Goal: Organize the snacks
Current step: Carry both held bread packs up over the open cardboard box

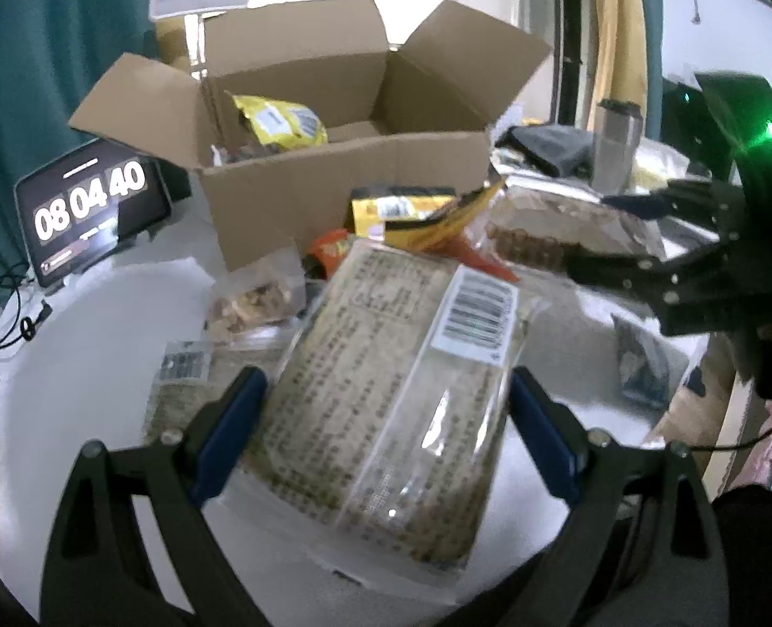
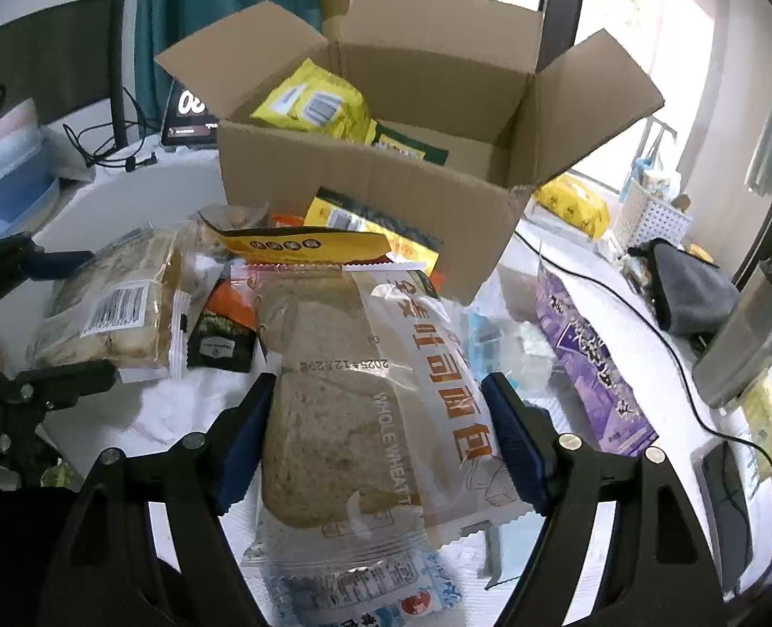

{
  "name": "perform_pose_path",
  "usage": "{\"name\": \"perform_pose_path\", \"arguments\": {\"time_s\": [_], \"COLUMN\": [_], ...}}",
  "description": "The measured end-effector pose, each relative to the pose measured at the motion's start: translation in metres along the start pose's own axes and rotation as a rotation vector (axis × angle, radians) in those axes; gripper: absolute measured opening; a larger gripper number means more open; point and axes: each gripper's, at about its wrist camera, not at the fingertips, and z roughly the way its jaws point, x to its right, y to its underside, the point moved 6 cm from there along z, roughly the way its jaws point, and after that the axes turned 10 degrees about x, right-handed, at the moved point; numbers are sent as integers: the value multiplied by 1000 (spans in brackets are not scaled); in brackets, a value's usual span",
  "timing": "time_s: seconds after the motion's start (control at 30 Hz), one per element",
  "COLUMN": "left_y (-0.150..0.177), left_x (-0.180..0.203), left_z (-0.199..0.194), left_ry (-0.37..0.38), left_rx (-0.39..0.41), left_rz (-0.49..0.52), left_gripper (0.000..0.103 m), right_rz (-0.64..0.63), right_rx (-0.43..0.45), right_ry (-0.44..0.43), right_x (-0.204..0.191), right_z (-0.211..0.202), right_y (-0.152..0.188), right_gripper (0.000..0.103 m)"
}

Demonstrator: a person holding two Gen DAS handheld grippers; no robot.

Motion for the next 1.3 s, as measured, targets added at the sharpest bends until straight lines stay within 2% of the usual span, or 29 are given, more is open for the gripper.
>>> {"name": "perform_pose_path", "arguments": {"time_s": [0.47,0.8,1.17,1.3], "left_y": [-30,-53,-105,-122], "left_x": [-14,-17,-36,-38], "left_z": [-8,-3,25,39], "left_ry": [-17,-16,-48,-44], "left_rx": [82,121,161,160], "left_rz": [-93,-103,-167,-179], "left_gripper": [93,93,93,93], "right_rz": [9,-2,15,28], "right_rx": [87,132,203,201], "right_ry": [11,12,21,21], "right_x": [8,14,36,42], "right_z": [-27,-28,1,17], "right_y": [-25,-42,-90,-104], "right_gripper": [81,81,81,81]}}
